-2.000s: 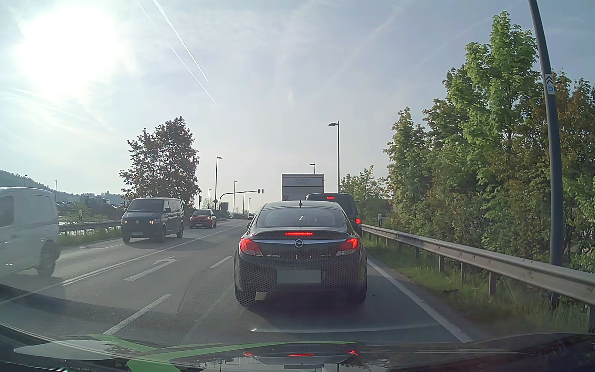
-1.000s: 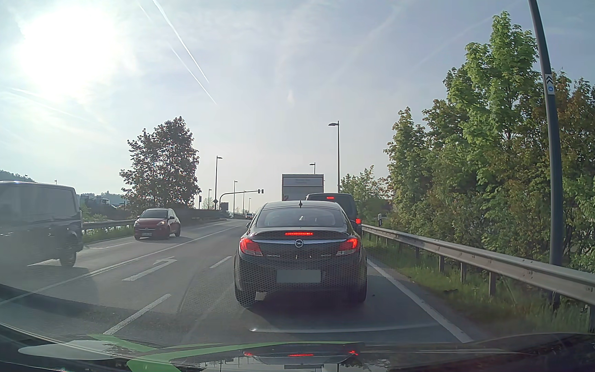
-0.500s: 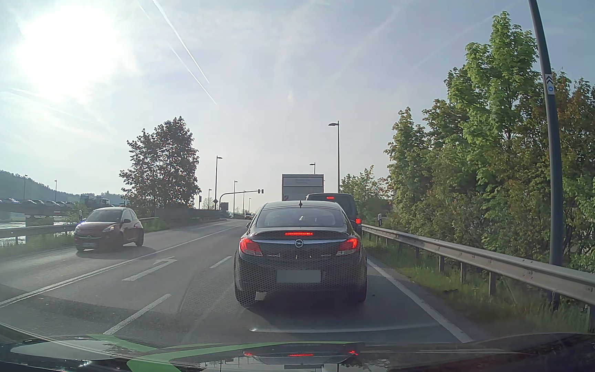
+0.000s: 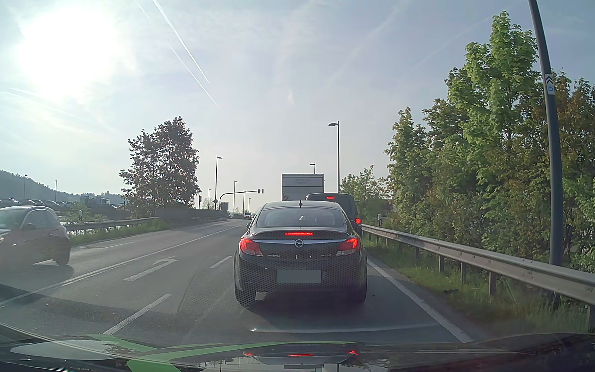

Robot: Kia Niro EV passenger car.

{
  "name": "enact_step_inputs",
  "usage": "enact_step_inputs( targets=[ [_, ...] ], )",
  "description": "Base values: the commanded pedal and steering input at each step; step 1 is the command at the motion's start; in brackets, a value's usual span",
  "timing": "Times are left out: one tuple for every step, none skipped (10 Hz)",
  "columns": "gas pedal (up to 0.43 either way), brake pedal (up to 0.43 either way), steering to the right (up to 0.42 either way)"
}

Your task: Follow the waypoints while adhering to traffic rules and regulations

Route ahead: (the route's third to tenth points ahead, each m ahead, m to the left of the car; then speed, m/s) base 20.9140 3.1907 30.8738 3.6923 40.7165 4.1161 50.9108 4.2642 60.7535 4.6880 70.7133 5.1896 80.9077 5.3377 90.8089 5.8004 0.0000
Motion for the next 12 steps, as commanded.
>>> enact_step_inputs(
  targets=[
    [0.000,0.268,0.000],
    [0.000,0.268,0.000],
    [0.000,0.268,0.000],
    [0.000,0.268,-0.001],
    [0.000,0.268,0.000],
    [0.000,0.268,0.000],
    [0.000,0.268,-0.001],
    [0.000,0.268,-0.001],
    [0.000,0.268,-0.001],
    [0.000,0.268,-0.001],
    [0.000,0.268,0.000],
    [0.000,0.268,-0.001]
  ],
)
